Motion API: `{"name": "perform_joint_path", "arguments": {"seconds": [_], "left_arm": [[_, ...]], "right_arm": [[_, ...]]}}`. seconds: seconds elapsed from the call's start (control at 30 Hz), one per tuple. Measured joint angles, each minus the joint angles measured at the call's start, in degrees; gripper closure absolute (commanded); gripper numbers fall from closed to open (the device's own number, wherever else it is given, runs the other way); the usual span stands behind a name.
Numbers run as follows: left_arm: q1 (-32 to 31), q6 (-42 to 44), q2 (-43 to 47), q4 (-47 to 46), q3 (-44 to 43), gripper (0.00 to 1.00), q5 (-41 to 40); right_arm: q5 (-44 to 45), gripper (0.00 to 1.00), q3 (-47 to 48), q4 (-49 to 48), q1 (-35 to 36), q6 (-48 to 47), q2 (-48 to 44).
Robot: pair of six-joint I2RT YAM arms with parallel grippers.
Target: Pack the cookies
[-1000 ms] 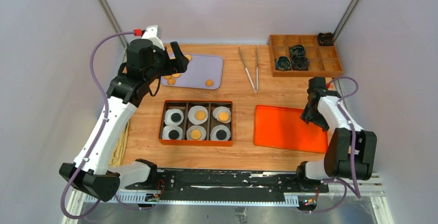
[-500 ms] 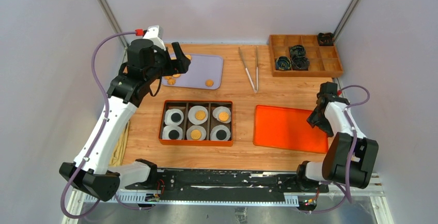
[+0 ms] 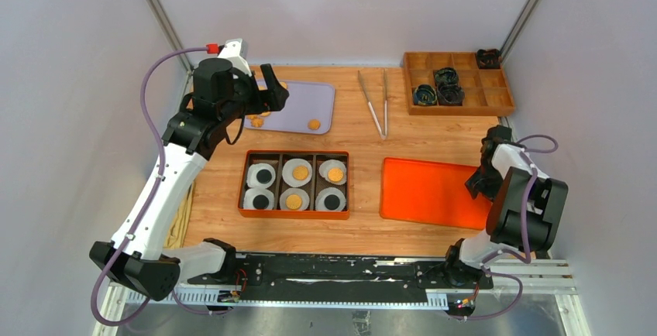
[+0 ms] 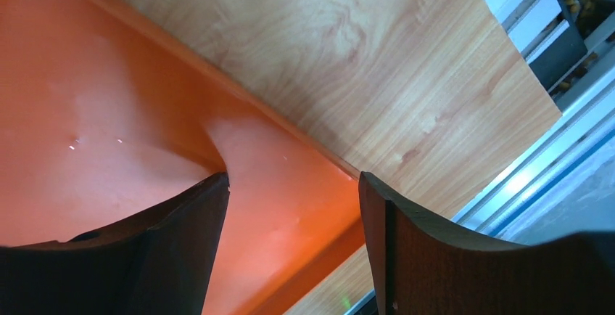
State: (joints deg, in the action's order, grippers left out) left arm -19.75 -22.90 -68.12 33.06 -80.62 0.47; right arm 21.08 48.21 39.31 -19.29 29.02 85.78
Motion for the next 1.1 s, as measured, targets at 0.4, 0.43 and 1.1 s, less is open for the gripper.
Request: {"name": "perform_joint_path", "arguments": {"seconds": [0.4,0.43,1.1], "left_arm": [[0.0,-0.02,0.04,0.02,-0.02,0.07,-0.24],[0.0,-0.02,0.04,0.02,0.0,0.07,-0.24],[0.0,-0.02,1.25,0.04,1.05,0.07,-2.25]], "right_arm": [[-14.05,0.54,2.93,-6.43,0.11,-2.54,4.02],[-15.1,0.54,3.48,-6.8,1.38,-2.8,4.63],[-17.09,0.54,25.94,-2.19,18.8,-5.77,22.82]]}}
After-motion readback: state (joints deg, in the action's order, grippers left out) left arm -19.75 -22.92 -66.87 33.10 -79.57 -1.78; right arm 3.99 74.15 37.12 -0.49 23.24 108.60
